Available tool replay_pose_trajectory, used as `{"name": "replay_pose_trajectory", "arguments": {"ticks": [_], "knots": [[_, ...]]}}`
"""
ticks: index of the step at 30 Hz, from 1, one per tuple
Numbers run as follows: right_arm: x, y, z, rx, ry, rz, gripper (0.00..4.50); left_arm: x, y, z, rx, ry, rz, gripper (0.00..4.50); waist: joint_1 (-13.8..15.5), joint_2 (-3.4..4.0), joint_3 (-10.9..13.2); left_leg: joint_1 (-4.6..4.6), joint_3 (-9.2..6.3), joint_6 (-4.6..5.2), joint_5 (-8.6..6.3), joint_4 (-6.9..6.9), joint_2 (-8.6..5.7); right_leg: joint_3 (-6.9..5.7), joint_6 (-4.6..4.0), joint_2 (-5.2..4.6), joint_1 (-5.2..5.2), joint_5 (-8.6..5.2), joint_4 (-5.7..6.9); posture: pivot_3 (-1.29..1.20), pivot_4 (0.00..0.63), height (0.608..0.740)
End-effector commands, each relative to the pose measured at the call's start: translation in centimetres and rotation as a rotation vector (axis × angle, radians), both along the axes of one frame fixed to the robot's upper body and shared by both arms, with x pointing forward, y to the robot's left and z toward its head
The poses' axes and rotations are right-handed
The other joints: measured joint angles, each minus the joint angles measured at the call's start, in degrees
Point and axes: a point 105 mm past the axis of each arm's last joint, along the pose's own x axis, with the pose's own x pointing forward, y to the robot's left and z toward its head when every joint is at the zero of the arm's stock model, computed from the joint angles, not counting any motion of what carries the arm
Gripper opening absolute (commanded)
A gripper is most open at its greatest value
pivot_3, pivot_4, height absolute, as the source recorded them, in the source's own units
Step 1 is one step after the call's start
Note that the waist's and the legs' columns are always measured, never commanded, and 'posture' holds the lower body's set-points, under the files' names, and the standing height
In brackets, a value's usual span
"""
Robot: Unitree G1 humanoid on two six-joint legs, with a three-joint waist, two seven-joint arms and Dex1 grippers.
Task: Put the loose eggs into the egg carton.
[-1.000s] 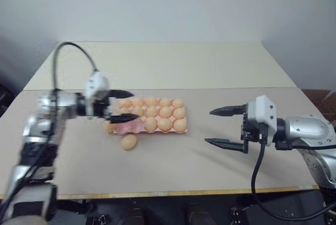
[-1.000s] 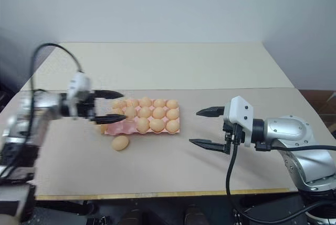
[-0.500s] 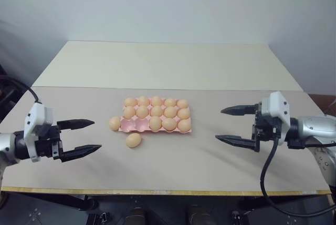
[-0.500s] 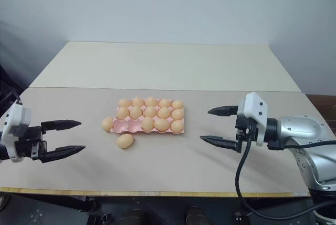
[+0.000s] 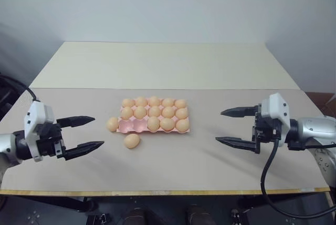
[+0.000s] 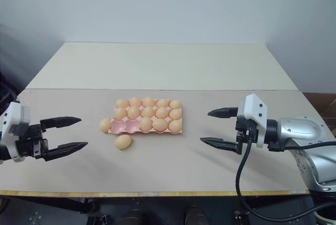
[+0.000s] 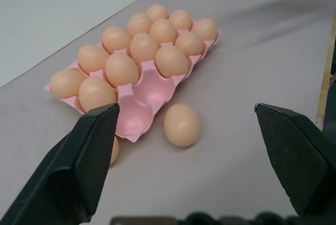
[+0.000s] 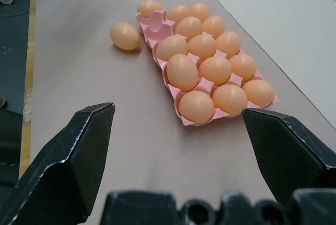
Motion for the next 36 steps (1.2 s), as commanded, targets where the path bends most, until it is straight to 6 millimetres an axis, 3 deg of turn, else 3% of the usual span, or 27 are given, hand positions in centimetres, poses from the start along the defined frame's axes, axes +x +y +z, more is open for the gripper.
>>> {"name": "replay_pose_trajectory", "arguments": {"ticks": [1,8,12,20,25,36], "knots": [[-0.3,0.2,1.1,-0.004,-0.064,0.014,4.5,0.5,-1.4,-0.6,0.08,-0.021,-0.054,4.49,0.0,0.0,0.0,0.0,0.0,0.0,0.0,0.0,0.0,0.0,0.0,0.0,0.0,0.0,-0.01,0.0,0.15,0.74],[-0.3,0.4,1.2,-0.001,-0.073,0.004,4.5,3.8,-4.0,-4.5,0.155,0.005,-0.037,4.49,0.27,0.0,0.0,-0.04,0.0,0.0,0.0,0.0,-0.02,0.0,0.0,0.0,0.0,0.0,-0.01,0.0,0.15,0.74],[0.0,0.5,2.1,0.029,-0.09,-0.034,4.5,5.5,-4.2,-7.0,0.227,0.004,-0.006,4.49,-0.02,0.0,0.0,-0.05,0.0,0.0,0.0,0.0,-0.03,0.03,0.01,0.01,-0.02,0.0,0.0,0.0,0.15,0.74],[-0.7,0.3,2.1,0.028,-0.102,-0.068,4.5,6.9,-5.9,-8.5,0.226,-0.016,-0.017,4.49,0.21,0.0,0.0,-0.05,-0.01,0.0,0.0,0.0,-0.05,0.03,0.02,-0.01,0.01,0.0,0.0,0.0,0.15,0.74],[-0.9,0.4,2.2,0.027,-0.106,-0.066,4.5,6.9,-6.8,-8.4,0.218,-0.02,-0.045,4.49,0.12,0.01,-0.01,-0.03,-0.01,0.0,0.0,0.0,-0.06,0.04,0.03,0.0,0.01,0.01,0.02,0.0,0.15,0.74],[-0.9,0.6,2.0,0.022,-0.108,-0.049,4.5,6.3,-6.3,-5.6,0.142,-0.082,-0.065,4.49,0.08,0.0,-0.01,-0.05,-0.02,0.0,0.0,0.0,-0.06,0.03,0.03,-0.01,0.0,0.01,0.01,0.0,0.15,0.74]]}}
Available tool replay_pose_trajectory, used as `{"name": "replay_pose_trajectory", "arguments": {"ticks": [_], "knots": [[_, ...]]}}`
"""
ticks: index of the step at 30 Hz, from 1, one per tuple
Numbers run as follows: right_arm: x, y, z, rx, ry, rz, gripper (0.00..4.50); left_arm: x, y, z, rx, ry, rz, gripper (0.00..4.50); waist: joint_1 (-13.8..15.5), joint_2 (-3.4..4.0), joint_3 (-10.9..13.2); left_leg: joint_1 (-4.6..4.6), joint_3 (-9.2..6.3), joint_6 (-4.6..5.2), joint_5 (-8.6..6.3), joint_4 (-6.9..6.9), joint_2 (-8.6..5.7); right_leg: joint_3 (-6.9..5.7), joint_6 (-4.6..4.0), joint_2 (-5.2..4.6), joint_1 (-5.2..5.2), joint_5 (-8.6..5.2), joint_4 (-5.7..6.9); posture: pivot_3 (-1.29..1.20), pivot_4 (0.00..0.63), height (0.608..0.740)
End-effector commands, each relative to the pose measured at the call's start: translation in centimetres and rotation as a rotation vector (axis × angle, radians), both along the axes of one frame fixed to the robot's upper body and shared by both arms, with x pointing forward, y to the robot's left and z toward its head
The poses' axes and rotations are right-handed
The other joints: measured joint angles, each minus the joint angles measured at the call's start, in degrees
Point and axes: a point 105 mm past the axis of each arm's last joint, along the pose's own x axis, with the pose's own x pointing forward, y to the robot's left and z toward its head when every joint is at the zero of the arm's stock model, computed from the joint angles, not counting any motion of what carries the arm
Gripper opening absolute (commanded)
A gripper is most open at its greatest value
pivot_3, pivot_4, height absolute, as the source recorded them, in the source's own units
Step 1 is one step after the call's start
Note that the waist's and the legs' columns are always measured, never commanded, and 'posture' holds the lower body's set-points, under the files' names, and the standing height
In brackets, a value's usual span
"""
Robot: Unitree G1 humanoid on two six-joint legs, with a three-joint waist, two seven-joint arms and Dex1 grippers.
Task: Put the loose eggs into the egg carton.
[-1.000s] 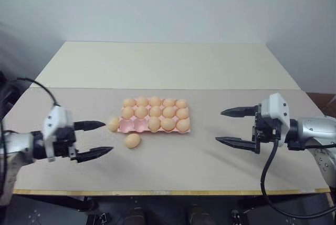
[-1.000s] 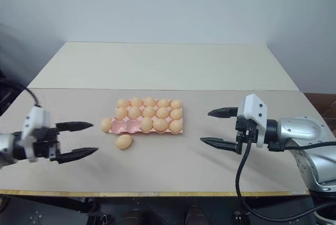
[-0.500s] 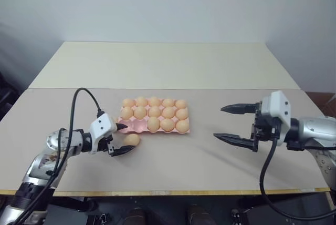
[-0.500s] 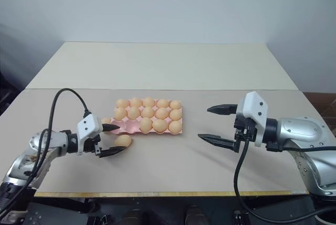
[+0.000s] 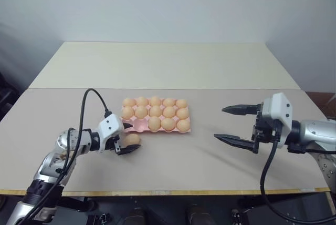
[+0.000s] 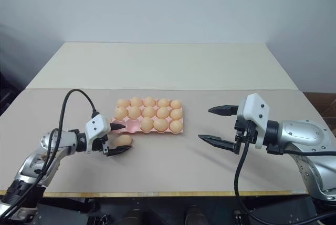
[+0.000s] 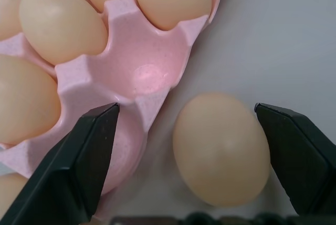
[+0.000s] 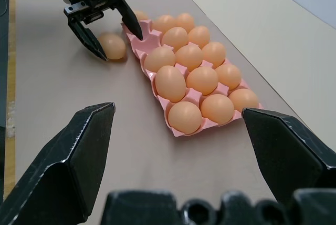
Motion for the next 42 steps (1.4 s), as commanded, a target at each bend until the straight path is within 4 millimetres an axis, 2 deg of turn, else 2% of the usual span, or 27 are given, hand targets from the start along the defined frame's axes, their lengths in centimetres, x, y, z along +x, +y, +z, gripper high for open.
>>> {"name": "replay_pose_trajectory", "arguments": {"ticks": [1,4,8,14,27,30,35,42], "knots": [[-0.3,0.1,1.2,-0.002,-0.054,0.015,4.5,-0.9,0.1,2.4,-0.038,-0.053,-0.046,4.49,-0.08,0.0,0.0,-0.01,0.0,0.0,0.0,0.0,0.0,0.0,0.0,0.0,-0.01,0.0,0.0,0.0,0.15,0.74],[-0.4,0.1,1.0,-0.006,-0.047,0.021,4.5,-1.9,0.2,3.0,-0.073,-0.044,-0.08,4.49,-0.14,0.0,0.0,-0.01,0.0,0.0,0.0,0.0,0.01,0.0,0.0,0.0,-0.02,0.0,-0.01,0.0,0.15,0.74],[-0.5,0.0,0.9,-0.007,-0.044,0.023,4.5,-2.7,0.5,2.4,-0.052,-0.01,-0.092,4.49,-0.1,0.0,0.0,0.01,0.0,0.0,0.0,0.0,0.01,0.0,0.0,0.0,0.0,0.0,0.0,0.0,0.15,0.74],[-0.4,0.1,0.9,-0.005,-0.046,0.026,4.5,-1.9,1.1,0.7,0.038,-0.02,-0.044,4.49,0.02,0.0,0.0,0.01,0.0,0.0,0.0,0.0,0.0,0.0,0.0,0.0,0.0,0.0,-0.02,0.0,0.15,0.74],[-0.6,0.1,0.9,-0.01,-0.051,0.018,4.5,-1.0,0.2,0.0,0.035,-0.009,-0.044,4.49,-0.02,0.0,0.0,0.0,0.0,0.0,0.0,0.0,0.0,0.0,0.0,0.0,0.0,0.0,-0.01,0.0,0.15,0.74],[-0.6,0.1,0.9,-0.011,-0.054,0.014,4.5,-1.1,0.3,-0.1,0.048,-0.002,-0.05,3.86,-0.01,0.0,0.0,0.0,0.0,0.0,0.0,0.0,0.0,0.0,0.0,0.0,0.0,0.0,-0.01,0.0,0.15,0.74],[-0.6,0.0,1.0,-0.01,-0.056,0.01,4.5,-1.0,0.6,0.3,0.052,-0.013,-0.038,2.23,0.01,0.0,0.0,0.0,0.0,0.0,0.0,0.0,0.0,0.0,0.0,0.0,0.0,0.0,-0.01,0.0,0.15,0.74],[-0.4,0.1,1.0,-0.004,-0.06,0.007,4.5,-0.8,0.9,1.3,0.052,-0.036,-0.043,2.23,0.05,0.0,0.0,0.02,0.0,0.0,0.0,0.0,0.0,-0.01,0.0,0.0,0.02,0.0,-0.01,0.0,0.15,0.74]]}}
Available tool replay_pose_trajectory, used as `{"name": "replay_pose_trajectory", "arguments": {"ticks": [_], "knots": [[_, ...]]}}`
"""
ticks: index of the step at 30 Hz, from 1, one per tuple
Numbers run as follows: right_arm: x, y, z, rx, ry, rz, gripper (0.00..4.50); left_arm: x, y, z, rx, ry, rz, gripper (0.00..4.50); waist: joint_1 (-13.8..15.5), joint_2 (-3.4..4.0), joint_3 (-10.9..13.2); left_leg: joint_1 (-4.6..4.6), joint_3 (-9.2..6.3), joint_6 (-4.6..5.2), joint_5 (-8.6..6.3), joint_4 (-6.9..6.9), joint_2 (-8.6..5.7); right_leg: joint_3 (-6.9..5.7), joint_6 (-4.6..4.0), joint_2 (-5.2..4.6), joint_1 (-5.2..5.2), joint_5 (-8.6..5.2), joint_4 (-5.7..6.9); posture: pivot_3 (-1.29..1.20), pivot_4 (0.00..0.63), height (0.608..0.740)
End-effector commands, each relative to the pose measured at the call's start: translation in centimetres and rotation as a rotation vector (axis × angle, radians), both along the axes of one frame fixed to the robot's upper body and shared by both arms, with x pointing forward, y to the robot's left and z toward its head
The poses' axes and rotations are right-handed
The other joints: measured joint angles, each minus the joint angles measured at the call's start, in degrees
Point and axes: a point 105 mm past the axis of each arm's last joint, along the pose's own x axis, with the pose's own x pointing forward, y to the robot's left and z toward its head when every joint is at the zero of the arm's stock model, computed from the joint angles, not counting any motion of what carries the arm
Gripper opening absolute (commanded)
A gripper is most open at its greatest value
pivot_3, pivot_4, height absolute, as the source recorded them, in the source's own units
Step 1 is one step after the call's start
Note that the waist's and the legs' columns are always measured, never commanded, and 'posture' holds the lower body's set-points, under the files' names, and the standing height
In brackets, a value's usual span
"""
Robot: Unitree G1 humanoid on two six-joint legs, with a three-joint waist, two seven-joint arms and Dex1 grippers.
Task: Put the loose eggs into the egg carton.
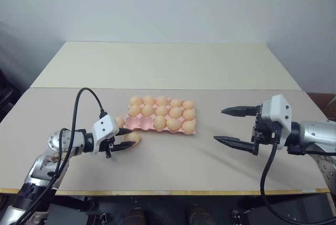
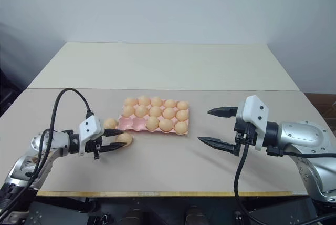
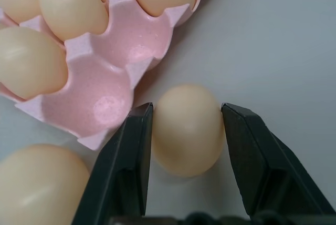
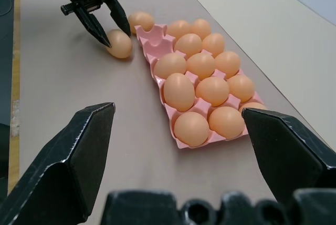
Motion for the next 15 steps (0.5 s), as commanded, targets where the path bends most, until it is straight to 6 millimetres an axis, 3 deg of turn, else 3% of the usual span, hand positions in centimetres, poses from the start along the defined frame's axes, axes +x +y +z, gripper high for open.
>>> {"name": "replay_pose_trajectory", "arguments": {"ticks": [1,10,15], "knots": [[-0.2,0.1,1.2,0.002,-0.064,0.005,4.5,0.4,0.2,1.5,-0.003,-0.043,-0.008,2.23,0.0,0.0,0.0,-0.01,0.0,0.0,0.0,0.0,0.0,0.0,0.0,0.0,-0.01,0.0,0.0,0.0,0.15,0.74],[-0.3,0.2,1.1,0.007,-0.067,0.0,4.5,-0.3,-0.7,5.2,-0.177,0.0,-0.122,2.23,-0.12,0.0,0.0,-0.04,0.0,0.0,0.0,0.0,0.0,0.0,0.0,0.0,-0.03,0.0,0.0,0.0,0.15,0.74],[-0.3,0.2,1.1,0.007,-0.07,-0.003,4.5,1.9,-1.7,5.5,-0.199,-0.073,-0.058,2.23,0.11,0.0,0.0,-0.02,-0.01,0.0,0.0,0.0,-0.01,-0.01,0.0,0.0,-0.01,0.0,0.01,0.0,0.15,0.74]]}}
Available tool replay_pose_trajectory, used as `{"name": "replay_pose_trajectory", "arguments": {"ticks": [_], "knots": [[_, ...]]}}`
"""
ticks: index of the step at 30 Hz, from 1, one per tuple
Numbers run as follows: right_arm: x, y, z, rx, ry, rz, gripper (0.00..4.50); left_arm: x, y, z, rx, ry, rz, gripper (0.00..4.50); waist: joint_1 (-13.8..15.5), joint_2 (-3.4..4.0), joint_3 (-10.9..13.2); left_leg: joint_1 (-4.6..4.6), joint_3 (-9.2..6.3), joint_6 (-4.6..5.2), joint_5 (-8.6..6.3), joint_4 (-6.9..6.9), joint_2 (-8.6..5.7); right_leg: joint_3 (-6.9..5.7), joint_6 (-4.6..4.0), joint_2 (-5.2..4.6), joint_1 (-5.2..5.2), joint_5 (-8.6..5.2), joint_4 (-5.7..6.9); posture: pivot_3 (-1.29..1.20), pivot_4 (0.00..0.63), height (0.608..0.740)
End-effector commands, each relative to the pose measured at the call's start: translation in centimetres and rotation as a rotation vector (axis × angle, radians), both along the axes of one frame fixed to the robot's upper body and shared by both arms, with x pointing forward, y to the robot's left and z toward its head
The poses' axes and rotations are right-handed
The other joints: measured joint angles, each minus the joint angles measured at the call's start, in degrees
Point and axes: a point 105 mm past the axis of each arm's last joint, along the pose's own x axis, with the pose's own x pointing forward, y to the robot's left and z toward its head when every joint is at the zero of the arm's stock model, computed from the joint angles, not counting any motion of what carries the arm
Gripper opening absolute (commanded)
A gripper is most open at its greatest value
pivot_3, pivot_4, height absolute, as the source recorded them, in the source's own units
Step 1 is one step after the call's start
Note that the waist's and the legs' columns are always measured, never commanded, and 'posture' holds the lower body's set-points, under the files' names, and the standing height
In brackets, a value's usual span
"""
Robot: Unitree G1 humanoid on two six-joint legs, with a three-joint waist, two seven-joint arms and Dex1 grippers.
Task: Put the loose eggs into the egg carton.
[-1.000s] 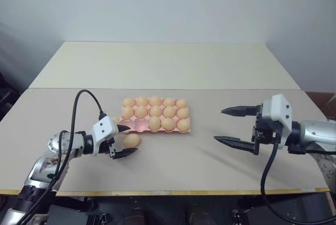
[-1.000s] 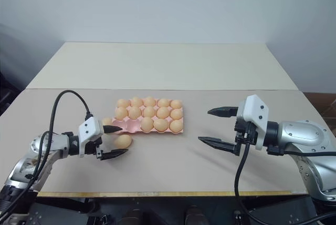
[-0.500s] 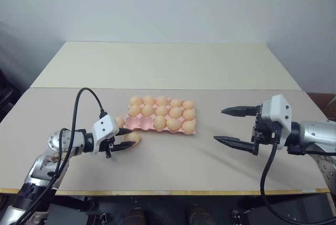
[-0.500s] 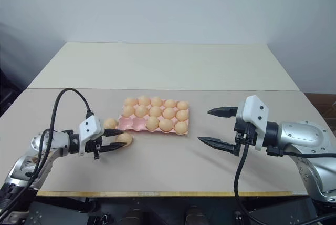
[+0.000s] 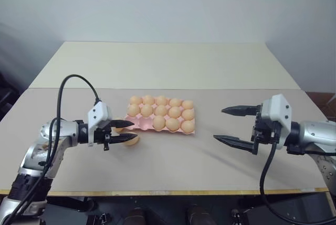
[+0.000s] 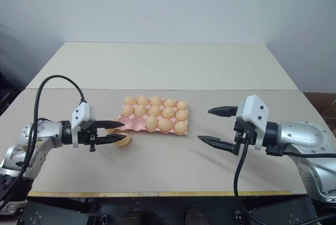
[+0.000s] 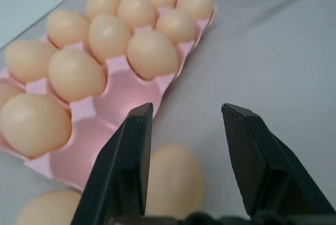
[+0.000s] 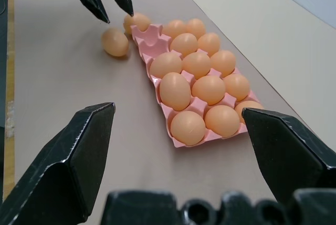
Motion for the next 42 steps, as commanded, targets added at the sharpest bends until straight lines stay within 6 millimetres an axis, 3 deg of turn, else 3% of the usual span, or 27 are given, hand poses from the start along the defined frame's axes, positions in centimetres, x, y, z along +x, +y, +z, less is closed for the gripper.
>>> {"name": "replay_pose_trajectory", "arguments": {"ticks": [1,7,13,16,20,30,37,40,42], "knots": [[-0.4,0.2,1.2,0.0,-0.065,0.012,4.5,1.8,-0.7,0.5,0.004,-0.075,0.051,2.23,0.15,0.0,0.0,0.0,0.0,0.0,0.0,0.0,-0.01,0.0,0.0,0.0,0.01,0.0,0.0,0.0,0.15,0.74],[-0.5,0.3,1.3,-0.002,-0.068,0.011,4.5,3.3,-2.4,0.2,0.016,-0.109,0.019,2.23,0.13,0.0,0.0,-0.04,-0.01,0.0,0.0,0.0,-0.04,0.0,0.01,0.0,-0.02,0.0,-0.03,0.0,0.15,0.74],[-1.0,0.1,1.2,-0.002,-0.062,-0.004,4.5,1.9,-0.1,0.9,0.029,-0.047,-0.018,2.23,-0.39,0.0,0.0,-0.03,-0.02,0.0,0.0,0.0,-0.03,0.02,0.01,0.01,-0.04,0.0,0.02,0.0,0.15,0.74],[-1.1,0.2,1.0,0.001,-0.057,-0.007,4.5,0.0,1.1,0.2,0.121,-0.004,-0.094,2.79,-0.47,0.0,0.0,0.0,-0.01,0.0,0.0,0.0,-0.01,0.03,0.01,0.01,-0.04,0.0,0.02,0.0,0.15,0.74],[-1.0,0.3,1.0,0.008,-0.055,-0.005,4.5,-1.0,1.0,-1.2,0.234,-0.043,-0.131,4.03,0.17,-0.01,0.01,-0.02,0.0,0.0,0.0,0.0,-0.02,0.01,0.01,-0.01,-0.01,0.0,-0.01,0.0,0.15,0.74],[-1.0,0.5,1.0,0.005,-0.055,0.003,4.5,0.1,-0.2,-4.3,0.355,-0.077,-0.089,4.03,1.21,-0.01,0.0,-0.03,-0.01,0.0,0.0,0.0,-0.02,0.0,0.01,0.0,-0.02,0.0,-0.03,0.0,0.15,0.74],[-1.0,0.4,1.0,0.006,-0.055,0.0,4.5,-0.2,-0.6,-5.0,0.369,-0.062,-0.112,4.03,1.19,-0.01,0.0,-0.03,0.0,0.0,0.0,0.0,-0.02,0.01,0.01,0.0,-0.02,0.0,-0.01,0.0,0.15,0.74],[-1.0,0.4,1.0,0.007,-0.055,-0.003,4.5,-0.1,-0.5,-5.2,0.384,-0.068,-0.107,3.51,1.21,-0.01,0.0,-0.03,-0.01,0.0,0.0,0.0,-0.02,0.01,0.01,0.0,-0.02,0.0,-0.01,0.0,0.15,0.74],[-1.0,0.4,1.0,0.008,-0.055,-0.004,4.5,-0.1,-0.4,-5.1,0.383,-0.068,-0.108,2.88,1.2,-0.01,0.01,-0.03,0.0,0.0,0.0,0.0,-0.02,0.01,0.01,0.0,-0.02,0.0,-0.01,0.0,0.15,0.74]]}}
